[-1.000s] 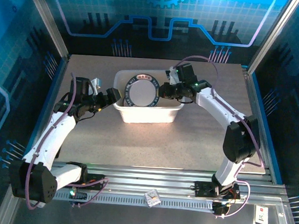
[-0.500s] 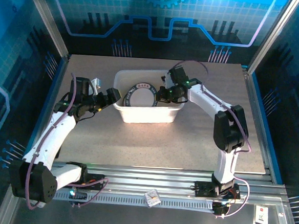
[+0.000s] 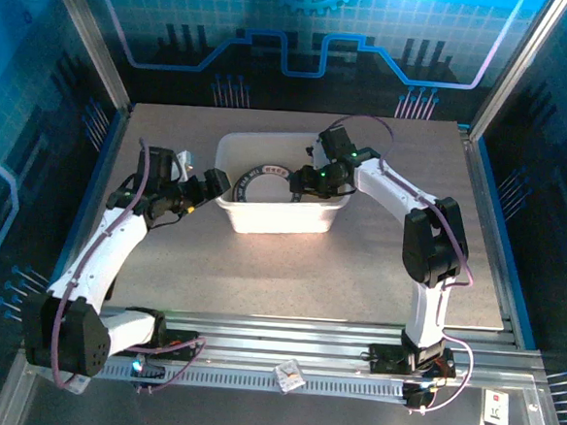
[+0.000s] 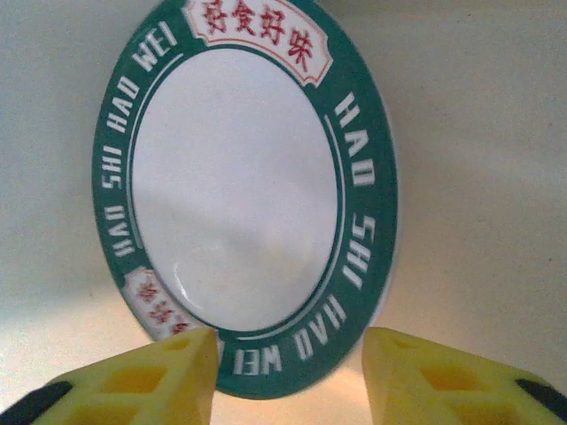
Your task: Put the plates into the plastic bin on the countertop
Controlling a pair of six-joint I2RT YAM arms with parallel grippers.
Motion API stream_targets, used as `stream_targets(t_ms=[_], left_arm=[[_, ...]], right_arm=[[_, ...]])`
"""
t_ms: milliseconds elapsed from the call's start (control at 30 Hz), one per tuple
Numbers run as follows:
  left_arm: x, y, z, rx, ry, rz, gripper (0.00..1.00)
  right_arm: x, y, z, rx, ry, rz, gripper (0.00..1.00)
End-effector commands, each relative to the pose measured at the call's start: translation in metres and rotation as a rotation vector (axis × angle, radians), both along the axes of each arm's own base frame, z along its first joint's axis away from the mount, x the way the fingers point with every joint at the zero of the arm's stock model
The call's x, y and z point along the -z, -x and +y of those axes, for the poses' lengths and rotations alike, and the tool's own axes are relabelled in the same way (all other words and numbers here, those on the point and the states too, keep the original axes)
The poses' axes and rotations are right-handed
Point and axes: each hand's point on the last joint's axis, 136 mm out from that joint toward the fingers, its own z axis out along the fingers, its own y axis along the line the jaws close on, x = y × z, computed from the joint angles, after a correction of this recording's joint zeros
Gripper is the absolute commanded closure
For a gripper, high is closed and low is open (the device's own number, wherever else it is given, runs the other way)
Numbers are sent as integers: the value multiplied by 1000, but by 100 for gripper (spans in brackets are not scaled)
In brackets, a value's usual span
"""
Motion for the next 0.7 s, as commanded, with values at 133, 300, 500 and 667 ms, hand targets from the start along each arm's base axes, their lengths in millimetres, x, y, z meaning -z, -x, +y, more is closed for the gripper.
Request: stream_targets(t_ms=[133,300,500,667], left_arm=[[-4,-9,0,11,-4,-2,1],[-5,-13,0,19,-9,-7,1],[-9,-16,-1,26,-10,-9,1],[-12,-16,1,27,-24,-12,1]], right_arm=[[-20,3,6,-36,-7,-34,45],[-22,4,6,-38,8,-45,41],[-27,5,6,-41,13,-66,38],[-32,6,12,-59,1,-85,36]])
